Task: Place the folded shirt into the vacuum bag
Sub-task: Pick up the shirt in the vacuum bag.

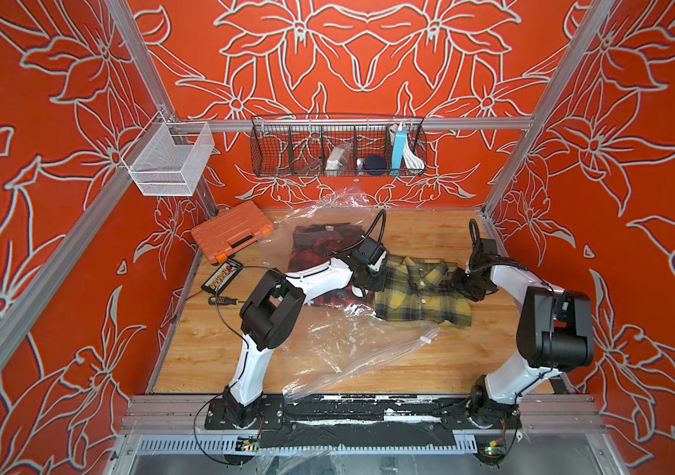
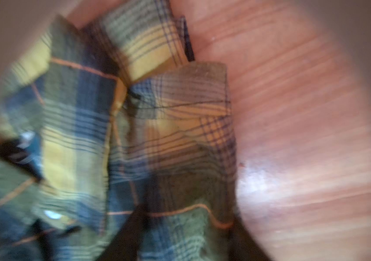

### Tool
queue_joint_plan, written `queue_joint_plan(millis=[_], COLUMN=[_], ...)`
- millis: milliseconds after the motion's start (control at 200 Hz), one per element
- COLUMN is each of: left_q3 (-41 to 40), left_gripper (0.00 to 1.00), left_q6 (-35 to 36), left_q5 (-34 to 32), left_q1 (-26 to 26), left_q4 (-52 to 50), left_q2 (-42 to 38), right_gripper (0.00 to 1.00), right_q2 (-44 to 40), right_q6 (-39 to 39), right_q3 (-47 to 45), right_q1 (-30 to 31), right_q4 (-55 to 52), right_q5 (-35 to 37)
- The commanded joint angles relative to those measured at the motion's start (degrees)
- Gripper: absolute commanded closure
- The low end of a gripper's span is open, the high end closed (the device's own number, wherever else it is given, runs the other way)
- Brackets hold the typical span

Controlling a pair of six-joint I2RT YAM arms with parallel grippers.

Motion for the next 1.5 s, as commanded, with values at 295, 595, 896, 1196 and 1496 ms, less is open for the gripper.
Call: queue_joint_plan(millis=[295, 595, 896, 1196, 1496], left_q3=[-3.29, -1.21, -0.57, -1.79, 7.09], left_gripper=[1.0, 0.96, 0.63, 0.54, 0.55], left_q6=[0.73, 1.2, 0.26, 0.15, -2.63], left_q5=[7.87, 1.66, -3.36, -15.98, 2.9], left_q1=[5.24, 5.69, 5.97, -2.12, -5.12], left_q4=[10.06, 3.32, -7.07, -10.57, -1.65], left_q2=[-3.64, 3.76, -1.84, -10.2, -0.3], right_gripper=[0.94, 0.67, 0.2, 0.13, 0.24], right_q2=[-7.3, 3.47, -3.66, -7.7, -0.55], right_q6=[2.23, 3.07, 4.25, 4.05, 6.89], right_q3=[1.46, 0.94, -3.31, -7.2, -9.49], right_q1=[-0.06, -0.89, -1.19, -3.29, -3.01], right_q4=[6.67, 7.13, 0.39, -0.95, 3.28], right_q5=[-4.82, -1.87, 0.23, -6.29, -9.71])
